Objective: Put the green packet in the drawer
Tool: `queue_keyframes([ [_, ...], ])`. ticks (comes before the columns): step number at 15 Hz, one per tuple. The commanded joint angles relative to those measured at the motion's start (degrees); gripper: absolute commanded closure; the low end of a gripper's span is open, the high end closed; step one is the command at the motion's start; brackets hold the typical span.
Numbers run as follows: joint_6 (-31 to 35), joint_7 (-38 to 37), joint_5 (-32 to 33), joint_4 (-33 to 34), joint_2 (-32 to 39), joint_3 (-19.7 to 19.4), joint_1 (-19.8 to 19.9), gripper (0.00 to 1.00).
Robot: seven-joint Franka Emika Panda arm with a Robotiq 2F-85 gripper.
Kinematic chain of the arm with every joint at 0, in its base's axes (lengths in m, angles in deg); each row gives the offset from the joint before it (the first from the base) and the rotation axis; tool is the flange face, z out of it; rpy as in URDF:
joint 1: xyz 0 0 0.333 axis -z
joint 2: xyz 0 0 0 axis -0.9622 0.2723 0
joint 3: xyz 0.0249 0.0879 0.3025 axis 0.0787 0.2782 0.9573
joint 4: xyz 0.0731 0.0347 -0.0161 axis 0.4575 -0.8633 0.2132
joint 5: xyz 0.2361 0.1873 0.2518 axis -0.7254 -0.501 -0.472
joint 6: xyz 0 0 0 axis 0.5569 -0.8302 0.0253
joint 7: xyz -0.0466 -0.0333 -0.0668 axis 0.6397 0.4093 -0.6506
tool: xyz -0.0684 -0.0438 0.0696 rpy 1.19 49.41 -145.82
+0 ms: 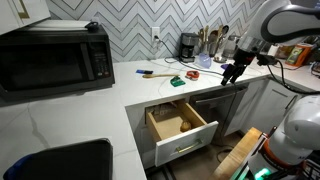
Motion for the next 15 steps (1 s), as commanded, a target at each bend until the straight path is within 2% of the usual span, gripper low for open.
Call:
queue_keyframes([
  [1,0.6,-3.6,-2.2,3.0,5.0,1.7,0.9,0.0],
  [4,1.2,-12.6,-3.4,9.3,15.0,4.7,1.9,0.0],
  [9,7.7,-27.9,-3.1,19.4,30.3,10.0,5.0,0.0],
  [15,11.5,-49.1,-1.8,35.1,48.4,12.8,5.8,0.0],
])
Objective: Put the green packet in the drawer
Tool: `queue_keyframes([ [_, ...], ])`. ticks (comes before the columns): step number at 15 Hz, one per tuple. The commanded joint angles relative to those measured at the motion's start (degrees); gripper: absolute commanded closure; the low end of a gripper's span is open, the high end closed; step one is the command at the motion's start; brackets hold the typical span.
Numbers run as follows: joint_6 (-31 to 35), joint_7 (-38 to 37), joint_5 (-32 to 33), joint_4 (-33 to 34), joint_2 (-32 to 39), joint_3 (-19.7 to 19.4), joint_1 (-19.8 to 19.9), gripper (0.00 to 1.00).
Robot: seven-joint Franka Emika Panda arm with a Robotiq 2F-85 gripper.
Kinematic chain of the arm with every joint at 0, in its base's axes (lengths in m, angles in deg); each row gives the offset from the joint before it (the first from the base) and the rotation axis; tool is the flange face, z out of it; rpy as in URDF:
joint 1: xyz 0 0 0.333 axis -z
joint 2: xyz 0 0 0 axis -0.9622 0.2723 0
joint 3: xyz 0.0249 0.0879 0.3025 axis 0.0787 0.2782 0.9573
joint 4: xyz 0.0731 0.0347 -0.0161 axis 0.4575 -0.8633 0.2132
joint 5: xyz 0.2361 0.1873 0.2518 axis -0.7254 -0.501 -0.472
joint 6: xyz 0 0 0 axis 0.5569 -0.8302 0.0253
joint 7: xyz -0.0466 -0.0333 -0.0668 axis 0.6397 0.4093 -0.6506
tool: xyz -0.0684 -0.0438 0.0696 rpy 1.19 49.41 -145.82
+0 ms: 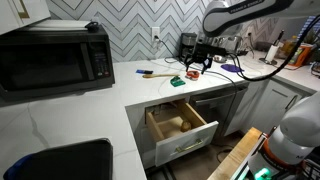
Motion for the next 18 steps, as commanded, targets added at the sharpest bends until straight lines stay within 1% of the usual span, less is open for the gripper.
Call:
queue_keyframes([
  [1,0.9,-12.9,0.8,10.5,11.3,1.2,0.2,0.0],
  [3,1.8,-20.4,1.3,14.8,16.0,0.7,-0.9,0.0],
  [4,3.3,-24.0,1.8,16.4,18.1,0.5,-1.4,0.0],
  [7,7.0,-35.7,4.6,19.2,22.5,-0.5,-3.2,0.0],
  [9,9.1,-44.2,8.2,19.6,24.3,-1.3,-4.7,0.0],
  [11,10.3,-52.6,13.2,19.4,25.6,-2.5,-6.3,0.0],
  [12,9.0,-45.5,9.2,19.0,24.2,-2.2,-5.6,0.0],
  [13,9.4,-48.4,10.8,19.0,24.8,-2.5,-6.2,0.0],
  [14,9.6,-49.9,11.5,19.1,25.2,-2.6,-6.5,0.0],
  [18,9.6,-50.8,11.8,19.4,25.3,-2.9,-6.7,0.0],
])
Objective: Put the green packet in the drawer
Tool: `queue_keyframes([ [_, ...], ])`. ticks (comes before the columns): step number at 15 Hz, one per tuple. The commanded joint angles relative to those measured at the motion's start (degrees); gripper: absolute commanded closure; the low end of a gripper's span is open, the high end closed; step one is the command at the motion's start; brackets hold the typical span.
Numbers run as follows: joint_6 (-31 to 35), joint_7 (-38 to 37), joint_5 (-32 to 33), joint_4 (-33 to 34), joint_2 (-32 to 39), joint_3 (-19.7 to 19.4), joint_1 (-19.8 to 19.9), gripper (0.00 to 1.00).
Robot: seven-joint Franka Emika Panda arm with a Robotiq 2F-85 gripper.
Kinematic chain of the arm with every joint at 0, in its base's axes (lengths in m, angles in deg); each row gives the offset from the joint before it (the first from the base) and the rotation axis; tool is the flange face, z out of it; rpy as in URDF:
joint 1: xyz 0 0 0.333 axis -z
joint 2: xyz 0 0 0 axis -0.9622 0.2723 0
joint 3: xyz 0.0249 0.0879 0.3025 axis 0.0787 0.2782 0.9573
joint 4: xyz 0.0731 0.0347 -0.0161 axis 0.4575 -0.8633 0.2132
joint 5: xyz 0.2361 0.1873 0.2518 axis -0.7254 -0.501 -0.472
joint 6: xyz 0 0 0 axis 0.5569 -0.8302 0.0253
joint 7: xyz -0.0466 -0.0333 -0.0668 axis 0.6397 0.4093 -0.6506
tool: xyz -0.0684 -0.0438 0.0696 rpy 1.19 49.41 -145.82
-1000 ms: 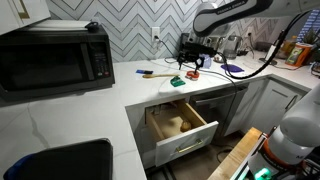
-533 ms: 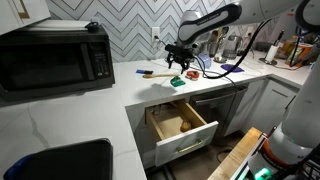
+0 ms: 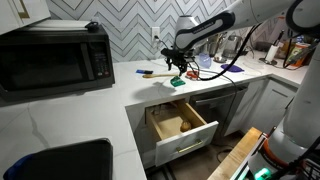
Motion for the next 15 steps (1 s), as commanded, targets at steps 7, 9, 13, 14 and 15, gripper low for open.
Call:
queue_keyframes([
  [7,4.7,-1.8,0.8,-0.4,2.1,-2.9,-1.2,0.0],
  [9,6.4,-2.5,1.1,-0.1,3.3,-3.6,-1.3,0.0],
  [13,8.7,-4.5,1.5,0.6,5.7,-5.0,-1.9,0.08],
  [14,8.7,-5.0,1.6,0.7,6.1,-5.4,-2.0,0.16],
  [15,8.5,-5.6,1.8,0.8,6.4,-5.7,-2.2,0.32],
])
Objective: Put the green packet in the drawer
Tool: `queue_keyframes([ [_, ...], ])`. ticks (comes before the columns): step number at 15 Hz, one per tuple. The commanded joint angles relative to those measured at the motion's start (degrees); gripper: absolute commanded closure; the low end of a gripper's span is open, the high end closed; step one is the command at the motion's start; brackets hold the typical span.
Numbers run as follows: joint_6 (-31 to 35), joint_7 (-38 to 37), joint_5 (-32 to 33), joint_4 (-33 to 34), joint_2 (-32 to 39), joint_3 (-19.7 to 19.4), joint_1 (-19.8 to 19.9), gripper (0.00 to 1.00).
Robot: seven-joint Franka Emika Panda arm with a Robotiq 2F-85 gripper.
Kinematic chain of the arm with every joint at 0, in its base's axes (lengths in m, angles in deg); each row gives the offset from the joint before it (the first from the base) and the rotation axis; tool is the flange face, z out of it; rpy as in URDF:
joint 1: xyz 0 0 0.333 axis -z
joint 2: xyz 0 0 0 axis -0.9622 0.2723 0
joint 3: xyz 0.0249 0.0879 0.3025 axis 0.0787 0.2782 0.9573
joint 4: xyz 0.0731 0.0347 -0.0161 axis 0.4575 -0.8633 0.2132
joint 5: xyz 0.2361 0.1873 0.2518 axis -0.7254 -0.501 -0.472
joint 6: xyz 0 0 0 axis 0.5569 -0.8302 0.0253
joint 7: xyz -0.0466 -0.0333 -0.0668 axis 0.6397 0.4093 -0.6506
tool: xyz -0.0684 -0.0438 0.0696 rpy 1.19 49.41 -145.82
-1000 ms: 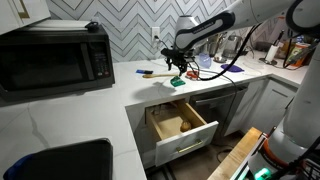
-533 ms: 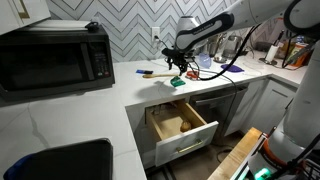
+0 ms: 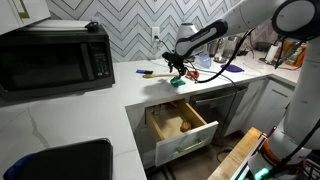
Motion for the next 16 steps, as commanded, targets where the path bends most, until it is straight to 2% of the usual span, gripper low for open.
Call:
queue_keyframes([
  [1,0.7,-3.7,1.6,0.8,1.9,-2.1,-1.6,0.42],
  [6,0.1,-4.9,1.3,1.4,2.6,-2.9,-2.2,0.81],
  [9,-0.6,-5.0,1.0,1.4,2.3,-2.9,-2.4,0.99],
  [16,-4.9,-3.9,-1.1,0.7,-0.7,-2.1,-2.4,1.0],
])
